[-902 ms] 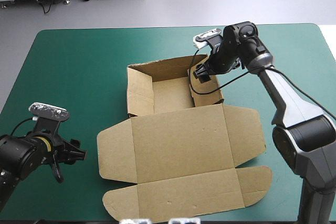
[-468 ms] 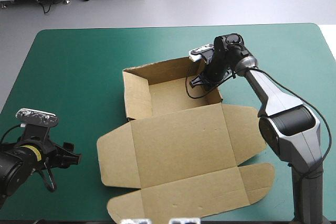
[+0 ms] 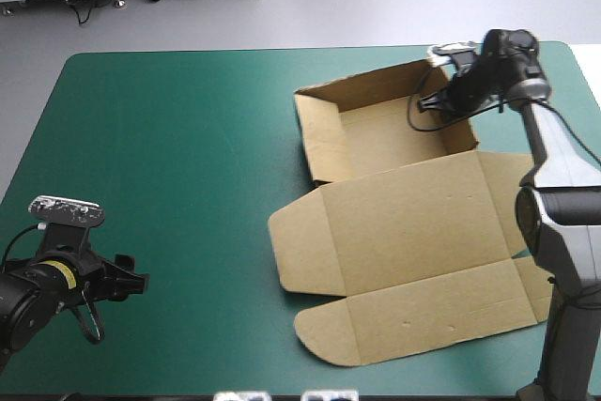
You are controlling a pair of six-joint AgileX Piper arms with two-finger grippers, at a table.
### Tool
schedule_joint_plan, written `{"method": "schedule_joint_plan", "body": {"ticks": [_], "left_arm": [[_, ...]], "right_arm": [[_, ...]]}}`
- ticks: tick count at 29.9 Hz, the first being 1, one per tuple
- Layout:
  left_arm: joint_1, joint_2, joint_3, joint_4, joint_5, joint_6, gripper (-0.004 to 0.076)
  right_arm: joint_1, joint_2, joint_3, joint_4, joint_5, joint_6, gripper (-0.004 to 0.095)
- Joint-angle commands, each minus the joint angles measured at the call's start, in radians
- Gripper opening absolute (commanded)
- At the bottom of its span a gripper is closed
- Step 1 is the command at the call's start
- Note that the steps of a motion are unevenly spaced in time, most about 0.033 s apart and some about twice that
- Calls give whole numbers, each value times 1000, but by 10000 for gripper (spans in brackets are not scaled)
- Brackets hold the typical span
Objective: Fold the box
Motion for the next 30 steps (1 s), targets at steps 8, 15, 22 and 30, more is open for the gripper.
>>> {"method": "schedule_joint_plan", "body": {"ticks": [8,15,22,30], "left_arm": [[-4,-4,-28,-55,16,-13,-3],[-4,-6,-28,-111,47,-13,-3],[-4,-6,-28,-139,51,-13,-5],[-4,-8,-28,-169,57,-11,-10]], "right_arm": [[-355,-66,-37,195,23,-81,-18],[-380,-48,-37,-48,23,-101,-18],[-387,-22,-37,-76,-40,-57,-18],[-429,-20,-37,-84,-41,-92,324]]}}
